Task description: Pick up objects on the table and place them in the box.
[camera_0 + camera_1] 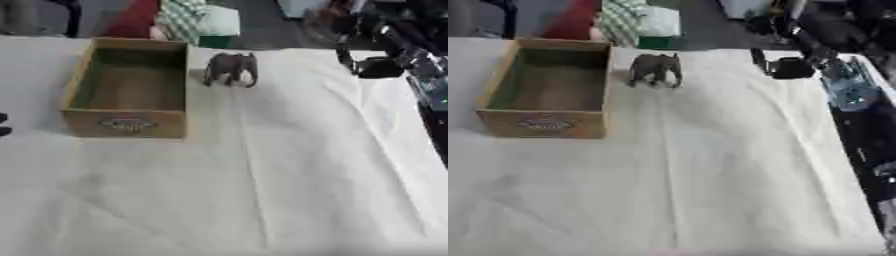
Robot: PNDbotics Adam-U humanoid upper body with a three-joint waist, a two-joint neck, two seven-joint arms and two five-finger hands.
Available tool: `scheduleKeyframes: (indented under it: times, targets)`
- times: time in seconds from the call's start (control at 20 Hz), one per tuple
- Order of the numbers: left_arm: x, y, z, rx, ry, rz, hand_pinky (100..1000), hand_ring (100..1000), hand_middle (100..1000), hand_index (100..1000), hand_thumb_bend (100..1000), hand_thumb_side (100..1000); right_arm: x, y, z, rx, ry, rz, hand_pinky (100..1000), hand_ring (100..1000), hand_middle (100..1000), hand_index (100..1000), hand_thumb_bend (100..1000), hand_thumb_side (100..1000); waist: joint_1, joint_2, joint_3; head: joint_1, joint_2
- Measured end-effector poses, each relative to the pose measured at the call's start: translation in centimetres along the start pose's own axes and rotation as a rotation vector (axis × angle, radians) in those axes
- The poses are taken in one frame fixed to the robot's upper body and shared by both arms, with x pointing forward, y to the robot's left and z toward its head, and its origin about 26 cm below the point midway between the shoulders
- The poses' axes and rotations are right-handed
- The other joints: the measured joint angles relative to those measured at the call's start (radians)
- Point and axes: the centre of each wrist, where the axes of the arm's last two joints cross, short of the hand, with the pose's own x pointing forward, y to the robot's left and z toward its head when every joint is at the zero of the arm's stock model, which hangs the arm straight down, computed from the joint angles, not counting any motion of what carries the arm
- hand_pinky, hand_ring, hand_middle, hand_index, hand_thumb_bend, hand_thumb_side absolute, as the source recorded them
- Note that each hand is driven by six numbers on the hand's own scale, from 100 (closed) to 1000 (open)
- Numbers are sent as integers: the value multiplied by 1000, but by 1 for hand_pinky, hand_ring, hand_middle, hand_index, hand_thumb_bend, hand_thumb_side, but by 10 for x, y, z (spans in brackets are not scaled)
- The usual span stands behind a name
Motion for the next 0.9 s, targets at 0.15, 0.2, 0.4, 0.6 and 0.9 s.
scheduleKeyframes:
  times: [0.15,0.2,0.4,0.6,0.9]
  targets:
    - [0,0,0,-1,1,0,693,706,594,579,100,846,0,2,-2,4,1,-3,856,830,773,877,100,174,0,0,1,-1,0]
    - [0,0,0,-1,1,0,693,707,594,579,100,846,-1,3,-2,7,4,-3,856,830,773,877,100,171,0,1,1,-2,0]
    - [0,0,0,-2,1,0,693,707,594,579,100,846,-1,2,-5,15,4,3,856,829,773,882,100,168,0,1,2,-5,0]
    - [0,0,0,-7,1,0,692,707,594,577,100,844,-1,4,-11,30,7,8,862,836,783,928,100,205,0,1,4,-6,0]
    - [0,-2,-1,-22,-3,1,692,708,594,576,100,842,-1,2,-29,79,29,35,864,841,791,946,100,276,1,4,17,-12,-5]
